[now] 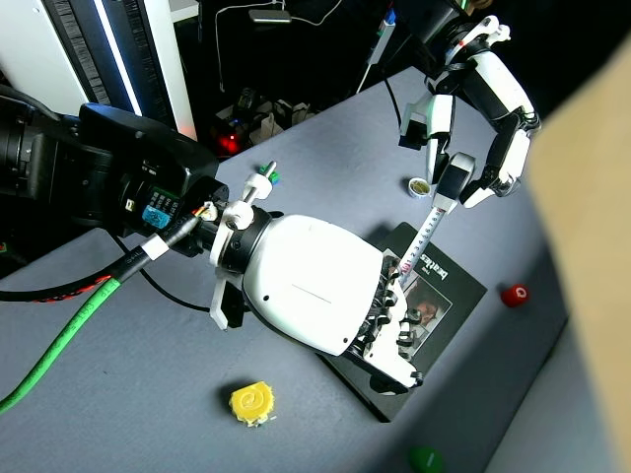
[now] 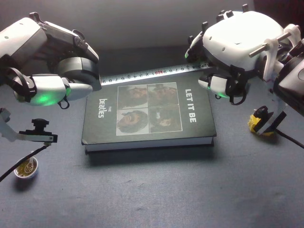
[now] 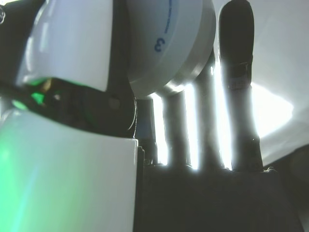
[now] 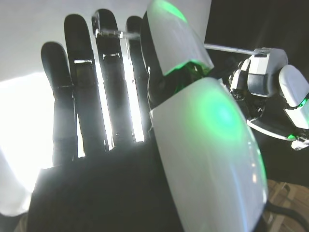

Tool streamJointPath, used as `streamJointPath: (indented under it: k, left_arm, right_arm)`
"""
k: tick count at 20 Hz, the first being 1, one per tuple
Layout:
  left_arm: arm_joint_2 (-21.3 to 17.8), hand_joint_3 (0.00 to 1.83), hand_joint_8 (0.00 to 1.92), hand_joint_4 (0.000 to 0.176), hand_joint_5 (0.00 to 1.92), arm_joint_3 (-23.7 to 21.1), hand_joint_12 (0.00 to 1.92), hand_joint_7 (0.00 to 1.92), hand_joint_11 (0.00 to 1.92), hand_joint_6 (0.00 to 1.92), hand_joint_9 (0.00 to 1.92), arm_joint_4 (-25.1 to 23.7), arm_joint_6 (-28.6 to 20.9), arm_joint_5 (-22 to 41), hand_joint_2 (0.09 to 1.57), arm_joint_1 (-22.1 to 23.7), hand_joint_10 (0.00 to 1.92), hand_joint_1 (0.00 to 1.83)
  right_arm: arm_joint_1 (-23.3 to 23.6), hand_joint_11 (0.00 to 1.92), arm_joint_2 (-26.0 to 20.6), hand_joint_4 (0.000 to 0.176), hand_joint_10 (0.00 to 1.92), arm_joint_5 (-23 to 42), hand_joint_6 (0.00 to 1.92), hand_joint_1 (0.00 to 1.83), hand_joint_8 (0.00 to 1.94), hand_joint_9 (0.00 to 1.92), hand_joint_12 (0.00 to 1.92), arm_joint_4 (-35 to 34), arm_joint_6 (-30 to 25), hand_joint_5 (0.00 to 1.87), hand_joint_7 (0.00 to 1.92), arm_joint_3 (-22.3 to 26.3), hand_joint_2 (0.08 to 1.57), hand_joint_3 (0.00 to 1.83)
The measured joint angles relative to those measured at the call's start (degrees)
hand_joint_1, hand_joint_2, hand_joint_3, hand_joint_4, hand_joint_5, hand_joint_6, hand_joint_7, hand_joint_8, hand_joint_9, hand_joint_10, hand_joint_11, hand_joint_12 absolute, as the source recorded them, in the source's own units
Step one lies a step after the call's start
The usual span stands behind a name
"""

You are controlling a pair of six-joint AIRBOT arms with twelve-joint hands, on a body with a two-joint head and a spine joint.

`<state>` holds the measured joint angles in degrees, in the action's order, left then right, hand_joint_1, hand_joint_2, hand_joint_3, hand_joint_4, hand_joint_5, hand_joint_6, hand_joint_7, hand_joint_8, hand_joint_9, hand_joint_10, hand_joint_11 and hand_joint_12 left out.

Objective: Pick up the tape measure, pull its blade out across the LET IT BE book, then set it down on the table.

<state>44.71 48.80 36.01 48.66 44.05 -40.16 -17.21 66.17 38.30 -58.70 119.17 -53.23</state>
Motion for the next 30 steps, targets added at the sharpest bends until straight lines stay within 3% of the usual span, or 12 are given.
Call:
streamJointPath:
  k: [30]
  left_arm:
    - [0.0,0.0,0.86,0.0,1.06,0.0,1.07,1.11,0.84,0.66,0.9,0.2,0.5,0.6,1.08,-0.8,1.22,1.39]
  right_arm:
    - [0.0,0.35,0.0,0.0,0.25,0.0,0.02,1.04,0.01,0.8,1.32,0.6,-0.4,0.85,0.94,-0.6,1.17,0.0]
